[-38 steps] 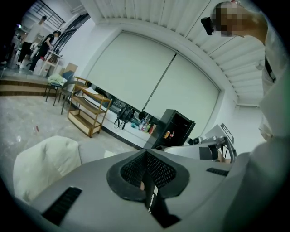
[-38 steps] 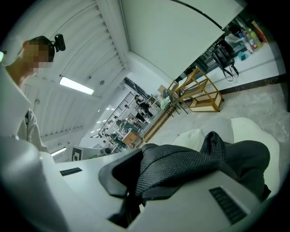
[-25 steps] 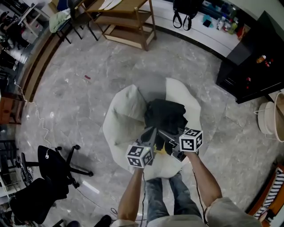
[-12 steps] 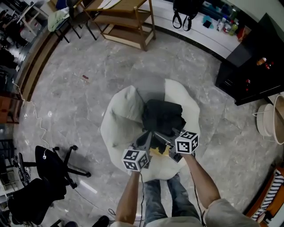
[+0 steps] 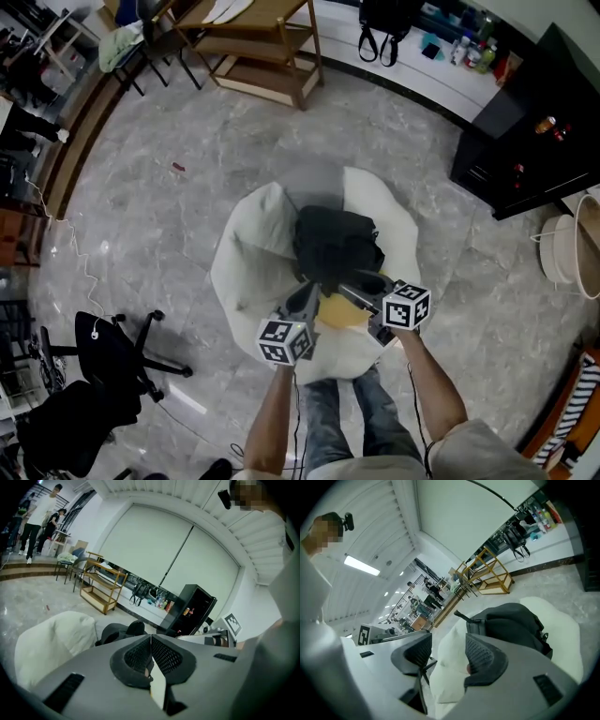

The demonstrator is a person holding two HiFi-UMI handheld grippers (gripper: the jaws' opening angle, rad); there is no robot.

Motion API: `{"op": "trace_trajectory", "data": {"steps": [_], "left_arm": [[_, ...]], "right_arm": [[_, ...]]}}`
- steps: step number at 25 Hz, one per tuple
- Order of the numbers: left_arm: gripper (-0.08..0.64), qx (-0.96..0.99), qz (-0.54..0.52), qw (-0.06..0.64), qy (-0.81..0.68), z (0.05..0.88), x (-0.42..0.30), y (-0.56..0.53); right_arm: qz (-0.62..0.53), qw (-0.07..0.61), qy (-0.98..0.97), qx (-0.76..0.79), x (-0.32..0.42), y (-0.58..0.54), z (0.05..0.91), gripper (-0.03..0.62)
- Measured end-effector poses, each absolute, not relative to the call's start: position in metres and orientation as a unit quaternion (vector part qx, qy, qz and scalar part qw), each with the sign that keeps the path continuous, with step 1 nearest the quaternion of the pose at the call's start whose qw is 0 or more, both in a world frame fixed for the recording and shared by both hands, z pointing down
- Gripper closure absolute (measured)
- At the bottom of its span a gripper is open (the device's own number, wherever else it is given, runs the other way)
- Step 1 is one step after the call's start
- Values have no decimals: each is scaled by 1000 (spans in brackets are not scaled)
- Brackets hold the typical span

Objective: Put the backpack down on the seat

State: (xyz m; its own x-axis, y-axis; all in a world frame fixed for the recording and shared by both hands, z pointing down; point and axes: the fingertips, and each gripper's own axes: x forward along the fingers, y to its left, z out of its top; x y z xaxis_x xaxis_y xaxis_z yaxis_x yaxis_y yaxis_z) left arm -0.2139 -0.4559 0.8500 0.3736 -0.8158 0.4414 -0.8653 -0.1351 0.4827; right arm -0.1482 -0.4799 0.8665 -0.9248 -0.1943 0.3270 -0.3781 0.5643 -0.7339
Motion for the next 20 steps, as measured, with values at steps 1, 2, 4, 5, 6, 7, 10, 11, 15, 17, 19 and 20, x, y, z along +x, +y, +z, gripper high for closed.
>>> {"op": "trace_trajectory", "data": {"steps": [1, 2, 4, 5, 6, 7, 10, 11, 15, 17, 19, 20], "left_arm": [[529, 753, 35, 346, -558, 848, -212, -456], [529, 754, 34, 345, -558, 845, -210, -455], [528, 758, 32, 340, -556, 836, -205, -455], [529, 760, 33, 336, -555, 831, -201, -455], [529, 762, 34, 333, -554, 826, -197, -454], [529, 764, 36, 329, -553, 821, -193, -452], [529, 770, 34, 321, -551, 804, -182, -444], [529, 771, 32, 319, -551, 798, -179, -442], [529, 776, 26, 304, -552, 771, -167, -435], [528, 779, 25, 296, -552, 757, -161, -430], [529, 783, 25, 287, -551, 740, -154, -423], [529, 785, 27, 282, -550, 731, -150, -417]], "right_arm": [[430, 104, -881, 165, -148, -481, 862, 359], [424, 101, -885, 167, -148, -482, 857, 367], [414, 95, -890, 169, -147, -484, 846, 407], [410, 92, -892, 168, -146, -484, 840, 424], [407, 90, -894, 166, -144, -483, 834, 451], [403, 87, -896, 164, -142, -482, 827, 471], [389, 79, -903, 164, -136, -476, 804, 533], [381, 78, -907, 164, -135, -474, 797, 549], [350, 76, -916, 178, -127, -471, 769, 565], [333, 83, -920, 189, -120, -467, 757, 565], [301, 104, -927, 198, -115, -461, 746, 565], [283, 114, -930, 203, -112, -457, 740, 565]]}}
